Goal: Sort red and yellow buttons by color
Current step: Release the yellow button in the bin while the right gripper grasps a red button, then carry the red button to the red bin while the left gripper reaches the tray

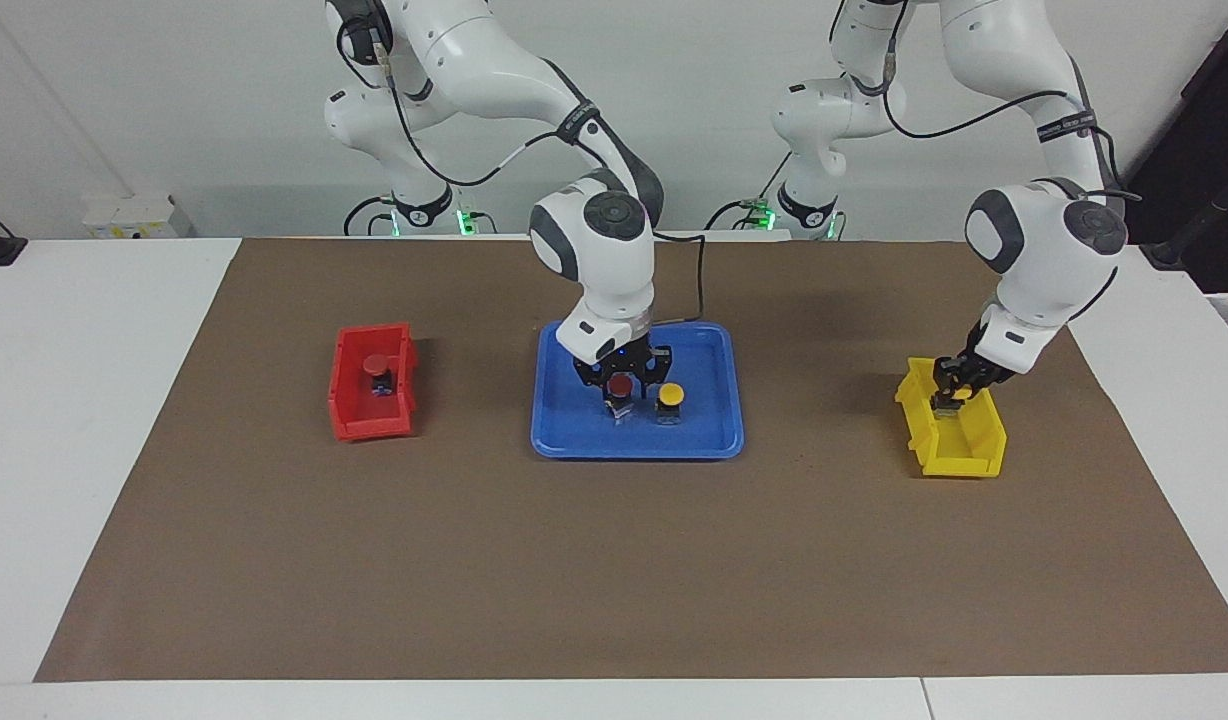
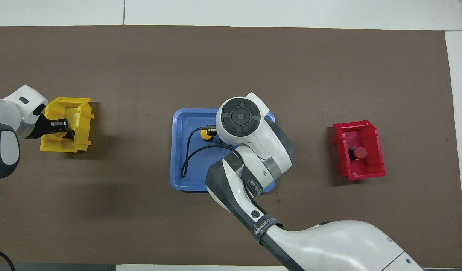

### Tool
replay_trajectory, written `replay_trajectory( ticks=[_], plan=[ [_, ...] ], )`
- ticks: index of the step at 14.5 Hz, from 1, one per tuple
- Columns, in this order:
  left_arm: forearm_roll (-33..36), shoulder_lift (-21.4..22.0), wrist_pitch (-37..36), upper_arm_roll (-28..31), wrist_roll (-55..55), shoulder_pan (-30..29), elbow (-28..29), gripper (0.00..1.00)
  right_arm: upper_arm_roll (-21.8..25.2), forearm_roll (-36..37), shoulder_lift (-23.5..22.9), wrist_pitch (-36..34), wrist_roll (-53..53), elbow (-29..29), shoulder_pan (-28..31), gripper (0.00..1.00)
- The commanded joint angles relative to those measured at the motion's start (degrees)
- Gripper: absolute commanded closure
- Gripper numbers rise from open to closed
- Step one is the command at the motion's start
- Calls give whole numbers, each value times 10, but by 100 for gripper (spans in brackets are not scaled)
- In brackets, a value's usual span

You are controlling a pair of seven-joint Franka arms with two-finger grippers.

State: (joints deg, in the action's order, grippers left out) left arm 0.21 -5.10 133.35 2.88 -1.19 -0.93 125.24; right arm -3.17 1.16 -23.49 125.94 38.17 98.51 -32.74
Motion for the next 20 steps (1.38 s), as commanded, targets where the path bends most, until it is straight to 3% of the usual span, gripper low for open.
replay_trajectory(
  ticks=[1, 2, 4, 7, 10, 11, 13, 14, 16, 20],
  plan=[
    [-7, 19, 32, -6, -12, -8, 42, 78, 1, 9, 16, 11, 13, 29, 0, 40],
    [-7, 19, 28, -6, -12, -8, 38, 48, 1, 9, 17, 11, 13, 32, 0, 40],
    [-7, 18, 28, -6, -8, -8, 34, 43, 1, 9, 21, 14, 13, 39, 0, 48],
    [-7, 19, 21, -6, -7, -8, 25, 41, 1, 9, 20, 3, 12, 23, -1, 73],
    [-7, 19, -30, -5, -10, -7, -16, 41, 6, 30, 26, -69, -4, -34, 21, 75],
    [-7, 19, -65, -5, -12, -7, -46, 37, 6, 31, 49, -85, -39, -33, 49, 75],
    [-7, 16, -143, -7, -8, 0, -117, 7, 5, 27, 98, -125, -149, -13, 114, 75],
    [-7, 16, -175, -15, 0, 9, -148, 2, 5, 24, 124, -143, -204, 5, 151, 75],
    [-8, 12, -208, -14, 115, 94, -189, 2, 5, 14, 170, -146, -307, 58, 222, 75],
    [-8, 2, -162, -15, 331, 248, -191, 2, 5, -20, 208, -111, -462, 140, 325, 74]
  ],
)
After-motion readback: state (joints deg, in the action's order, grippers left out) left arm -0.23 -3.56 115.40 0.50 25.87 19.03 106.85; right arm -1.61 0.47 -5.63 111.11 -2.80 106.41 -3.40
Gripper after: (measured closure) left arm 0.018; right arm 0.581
